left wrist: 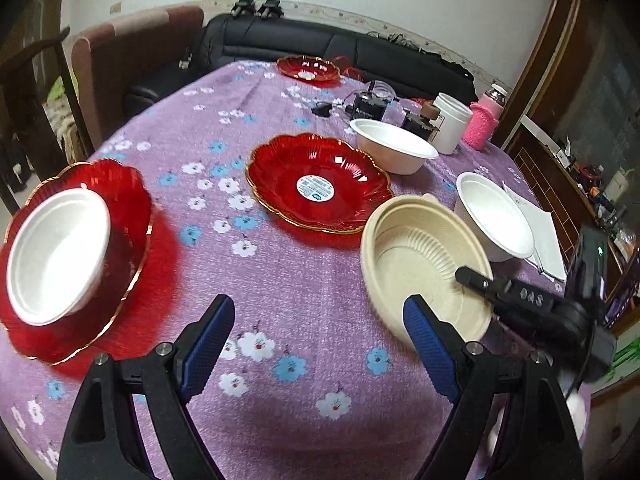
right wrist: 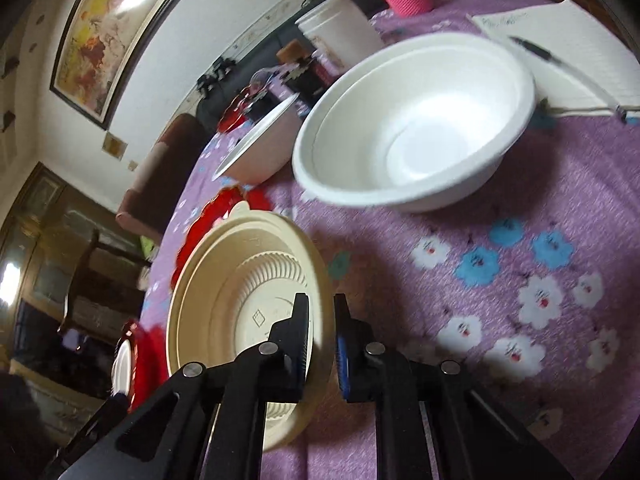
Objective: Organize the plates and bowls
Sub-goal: 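Move the right tool past the beige bowl toward the small red plate, then grasp the rim of the small red scalloped plate with the right tool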
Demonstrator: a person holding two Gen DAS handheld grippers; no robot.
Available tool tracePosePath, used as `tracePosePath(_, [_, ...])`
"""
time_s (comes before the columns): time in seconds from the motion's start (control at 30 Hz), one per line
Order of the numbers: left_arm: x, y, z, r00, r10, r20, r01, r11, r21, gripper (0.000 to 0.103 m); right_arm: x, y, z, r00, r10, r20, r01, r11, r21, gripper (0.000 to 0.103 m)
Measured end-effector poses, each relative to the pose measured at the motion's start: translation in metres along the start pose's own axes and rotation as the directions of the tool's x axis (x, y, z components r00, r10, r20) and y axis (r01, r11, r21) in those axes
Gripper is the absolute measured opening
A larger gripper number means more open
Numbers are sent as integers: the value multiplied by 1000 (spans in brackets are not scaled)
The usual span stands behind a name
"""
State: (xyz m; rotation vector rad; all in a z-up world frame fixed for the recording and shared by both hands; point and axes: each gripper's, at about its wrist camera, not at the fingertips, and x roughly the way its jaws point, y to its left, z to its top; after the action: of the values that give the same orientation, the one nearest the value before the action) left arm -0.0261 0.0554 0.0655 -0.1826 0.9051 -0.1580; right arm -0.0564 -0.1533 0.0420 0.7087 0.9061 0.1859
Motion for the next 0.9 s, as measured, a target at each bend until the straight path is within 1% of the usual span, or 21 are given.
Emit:
tracePosePath(0.13, [19,-5,7,999,19,-27,-19,1000,6,86,3,6,-6,999,13,-29,-14,1000,-25,13])
tracePosePath(0.23, [27,-3,8,998,-3,-66,1,1000,-18,86,1,8,-6,1000,-6,-24,5,999,-49,13])
tracePosePath(0.3, [24,-1,12,998,-10,-55,8,1000,-28,86,-7,12,-5,999,-38,18,40,997,-69,14])
tracePosePath(0.4, [16,2,28,1000,19,-21,-19,1000,-18,86,-21,19,-4,996,-58,75,65,993,-94,17])
tracePosePath(0.5, [19,13,56,999,28,-27,-29,999,-27,86,-36,39,1,991,-74,115,91,984,-151,24])
tracePosePath(0.53, [21,18,65,999,31,-30,-32,999,-32,86,-37,46,4,991,-76,114,94,982,-165,32])
tracePosePath(0.57, [25,24,75,999,42,-31,-43,998,-36,86,-38,54,10,991,-70,111,89,979,-182,40])
tracePosePath(0.6, [31,31,88,998,57,-33,-58,997,-44,86,-38,61,17,992,-63,107,82,978,-190,41])
tracePosePath(0.67, [40,41,102,997,59,-43,-61,996,-59,86,-33,72,31,994,-64,84,79,977,-199,42])
tracePosePath(0.7, [49,48,111,997,50,-59,-55,996,-75,86,-27,79,42,996,-65,65,77,977,-200,42])
tracePosePath(0.77, [63,56,119,995,34,-97,-43,994,-96,86,-15,89,55,997,-74,36,80,973,-218,42])
tracePosePath(0.8, [75,63,124,991,18,-131,-34,993,-116,86,-2,96,65,995,-96,10,95,967,-236,42])
tracePosePath(0.83, [84,67,126,988,5,-153,-25,991,-128,86,8,100,71,993,-114,-8,109,963,-248,42])
tracePosePath(0.9, [99,70,129,983,-6,-186,-20,990,-138,86,36,107,83,985,-156,-71,130,952,-277,42])
